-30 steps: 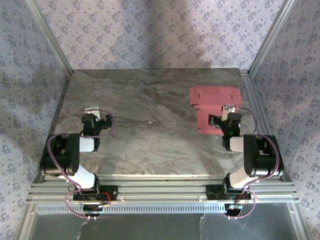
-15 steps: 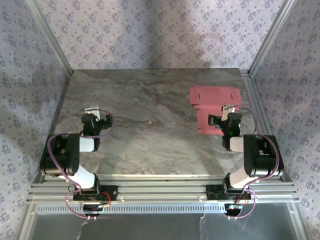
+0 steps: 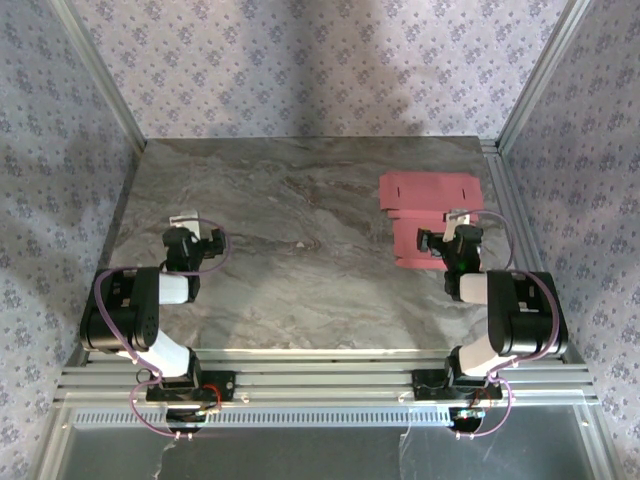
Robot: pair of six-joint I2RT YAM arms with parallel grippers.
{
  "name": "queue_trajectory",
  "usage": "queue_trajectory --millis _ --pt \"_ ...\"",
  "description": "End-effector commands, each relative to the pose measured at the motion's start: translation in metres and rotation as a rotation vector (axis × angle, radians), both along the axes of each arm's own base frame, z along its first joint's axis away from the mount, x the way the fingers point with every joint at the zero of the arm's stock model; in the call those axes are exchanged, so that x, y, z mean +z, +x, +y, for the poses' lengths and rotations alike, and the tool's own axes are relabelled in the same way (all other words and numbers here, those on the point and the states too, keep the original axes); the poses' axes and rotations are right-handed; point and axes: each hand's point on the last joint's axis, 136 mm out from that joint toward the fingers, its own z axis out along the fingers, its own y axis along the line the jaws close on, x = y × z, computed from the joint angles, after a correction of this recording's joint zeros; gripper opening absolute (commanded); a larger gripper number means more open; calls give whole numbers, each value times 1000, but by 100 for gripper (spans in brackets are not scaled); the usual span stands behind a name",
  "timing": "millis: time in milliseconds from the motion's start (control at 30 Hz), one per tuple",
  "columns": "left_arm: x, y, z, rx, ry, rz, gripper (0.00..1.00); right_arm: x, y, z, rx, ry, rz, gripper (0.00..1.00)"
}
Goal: Fold the paper box
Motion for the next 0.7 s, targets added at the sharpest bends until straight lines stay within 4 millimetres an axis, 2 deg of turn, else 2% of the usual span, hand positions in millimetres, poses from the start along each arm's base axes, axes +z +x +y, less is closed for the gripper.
queue_trajectory --millis 0,67,100,167,200,233,267,300,333,367,400,433,467,533,600,667 --pt "13 7 1 -2 16 -39 100 46 2 -15 -116 -68 -52 100" --pt "24 6 3 20 34 -43 100 90 -2 -18 -170 -63 -168 100" --pt "31 2 4 53 64 -18 100 123 -2 -18 -191 -44 -252 100" --pt "62 -2 6 101 87 -36 100 187 -2 -17 -237 -22 -348 100" --pt "84 -6 7 130 77 -87 100 210 -2 -21 -277 -4 -324 100" --pt "110 -10 5 155 81 -148 100 224 -1 -26 -327 72 -271 100" --pt "130 -16 10 228 52 -194 100 230 -1 -31 -369 159 -207 100" --pt "141 -28 24 365 -57 -186 100 226 -7 -38 -448 267 -93 100" --pt "135 -50 35 510 -243 -63 100 219 -21 -47 -593 353 1 100" --pt "132 -69 38 608 -379 30 100 209 -27 -51 -650 381 49 100" --pt "137 -74 43 678 -500 28 100 209 -14 -43 -561 417 45 99" --pt "137 -59 29 584 -650 38 100 207 -2 -31 -473 435 60 100" --pt "139 -45 14 480 -762 43 100 197 -1 -28 -497 442 112 100" --pt "136 -30 -25 370 -919 144 100 152 -7 -23 -588 435 330 95" --pt "131 -31 -71 273 -912 283 99 103 -4 -8 -586 475 550 79" --pt "129 -40 -113 175 -857 379 96 62 -5 5 -577 520 711 65"
